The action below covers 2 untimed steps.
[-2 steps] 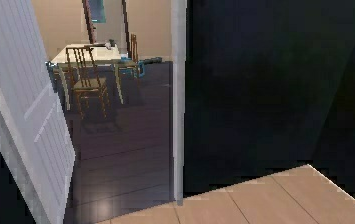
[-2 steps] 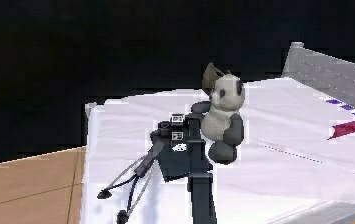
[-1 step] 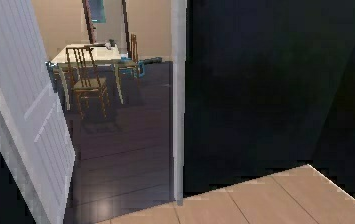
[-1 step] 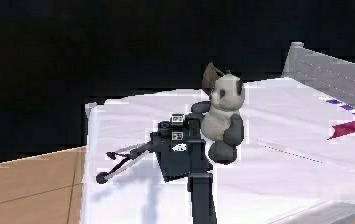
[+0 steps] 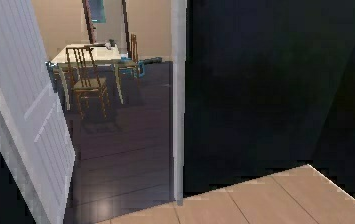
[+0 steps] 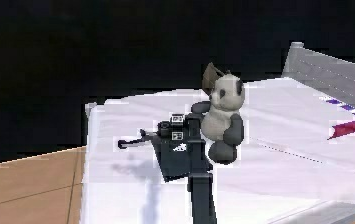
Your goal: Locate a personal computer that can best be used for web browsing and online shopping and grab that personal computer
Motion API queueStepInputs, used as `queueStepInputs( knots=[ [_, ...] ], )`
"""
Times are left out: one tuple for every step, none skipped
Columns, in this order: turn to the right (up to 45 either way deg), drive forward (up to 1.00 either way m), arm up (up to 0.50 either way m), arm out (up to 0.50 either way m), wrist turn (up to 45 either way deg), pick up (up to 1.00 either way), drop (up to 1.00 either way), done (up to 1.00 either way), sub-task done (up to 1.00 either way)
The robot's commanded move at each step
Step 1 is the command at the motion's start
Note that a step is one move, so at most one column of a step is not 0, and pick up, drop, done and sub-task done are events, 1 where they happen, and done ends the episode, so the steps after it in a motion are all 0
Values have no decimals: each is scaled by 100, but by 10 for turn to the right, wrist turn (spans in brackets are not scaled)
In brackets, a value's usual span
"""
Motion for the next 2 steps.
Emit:
queueStepInputs(
  knots=[
    [0,0,0,0,360,0,0,0,0],
    [0,0,-30,0,0,0,0,0,0]
  ],
)
